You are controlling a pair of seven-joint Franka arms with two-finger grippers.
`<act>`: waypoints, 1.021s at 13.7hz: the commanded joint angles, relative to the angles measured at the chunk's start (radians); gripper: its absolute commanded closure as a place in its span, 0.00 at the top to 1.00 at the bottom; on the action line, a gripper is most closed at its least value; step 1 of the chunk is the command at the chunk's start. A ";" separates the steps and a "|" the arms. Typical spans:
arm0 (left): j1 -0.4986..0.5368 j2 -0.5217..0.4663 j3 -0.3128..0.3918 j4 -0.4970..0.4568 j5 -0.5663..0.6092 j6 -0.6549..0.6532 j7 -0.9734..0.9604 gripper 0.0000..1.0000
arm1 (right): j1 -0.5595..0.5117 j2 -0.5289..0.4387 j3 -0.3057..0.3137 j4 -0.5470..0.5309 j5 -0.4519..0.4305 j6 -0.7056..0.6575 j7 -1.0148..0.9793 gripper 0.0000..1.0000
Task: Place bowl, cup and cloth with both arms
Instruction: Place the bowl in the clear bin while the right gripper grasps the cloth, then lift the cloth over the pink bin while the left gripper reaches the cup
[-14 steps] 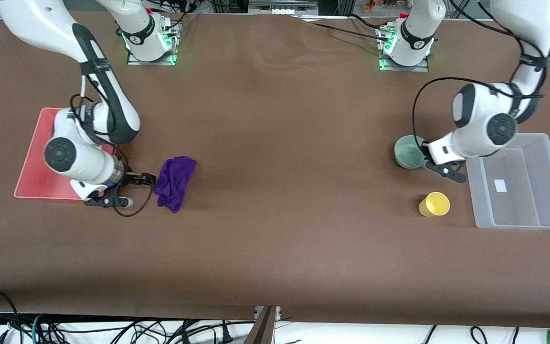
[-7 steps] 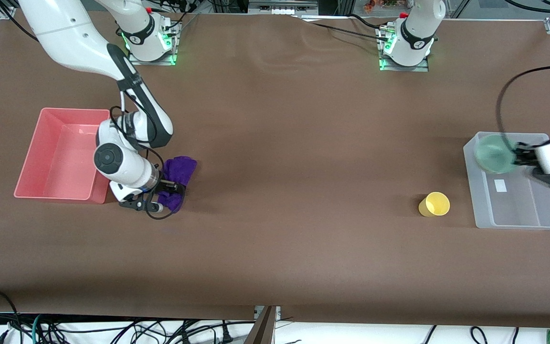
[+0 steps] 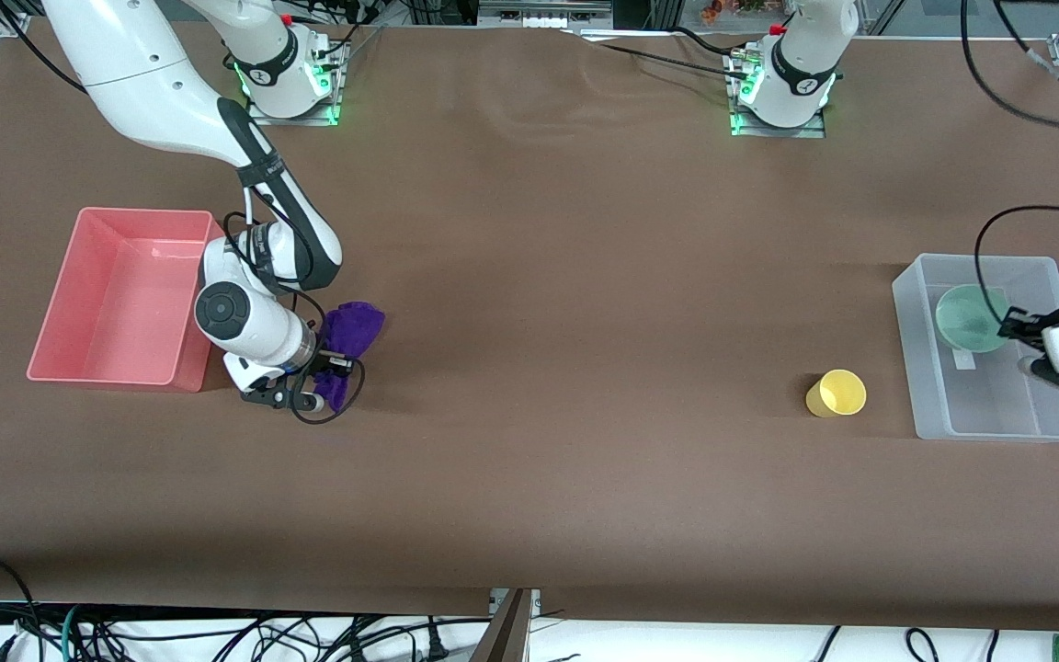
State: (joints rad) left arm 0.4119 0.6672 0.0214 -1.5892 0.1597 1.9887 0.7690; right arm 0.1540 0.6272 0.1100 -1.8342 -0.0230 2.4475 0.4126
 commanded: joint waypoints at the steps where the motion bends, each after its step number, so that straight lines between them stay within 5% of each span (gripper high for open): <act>1: 0.016 0.034 -0.014 0.049 0.011 0.012 0.013 0.34 | -0.020 -0.072 -0.004 0.056 -0.005 -0.170 -0.043 0.00; 2: 0.015 0.025 -0.015 0.055 0.003 0.009 0.015 0.99 | -0.037 -0.119 -0.013 0.084 -0.005 -0.285 -0.104 0.00; 5: -0.004 -0.056 -0.059 0.133 -0.038 -0.112 -0.006 1.00 | -0.068 -0.245 -0.136 0.197 0.009 -0.639 -0.401 0.00; 8: -0.082 -0.066 -0.103 0.244 -0.063 -0.261 -0.197 1.00 | -0.079 -0.282 -0.348 0.292 0.002 -0.890 -0.735 0.00; 10: -0.154 -0.046 -0.106 0.247 -0.101 -0.261 -0.442 1.00 | -0.079 -0.277 -0.465 0.276 -0.002 -0.888 -0.877 0.00; 14: -0.226 0.069 -0.106 0.244 -0.170 -0.168 -0.698 0.98 | -0.097 -0.276 -0.477 0.034 -0.005 -0.645 -0.876 0.00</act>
State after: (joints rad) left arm 0.1871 0.6705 -0.0938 -1.3693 0.0226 1.7610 0.1301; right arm 0.0462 0.3518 -0.3735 -1.6668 -0.0250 1.6701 -0.4662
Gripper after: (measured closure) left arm 0.013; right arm 0.872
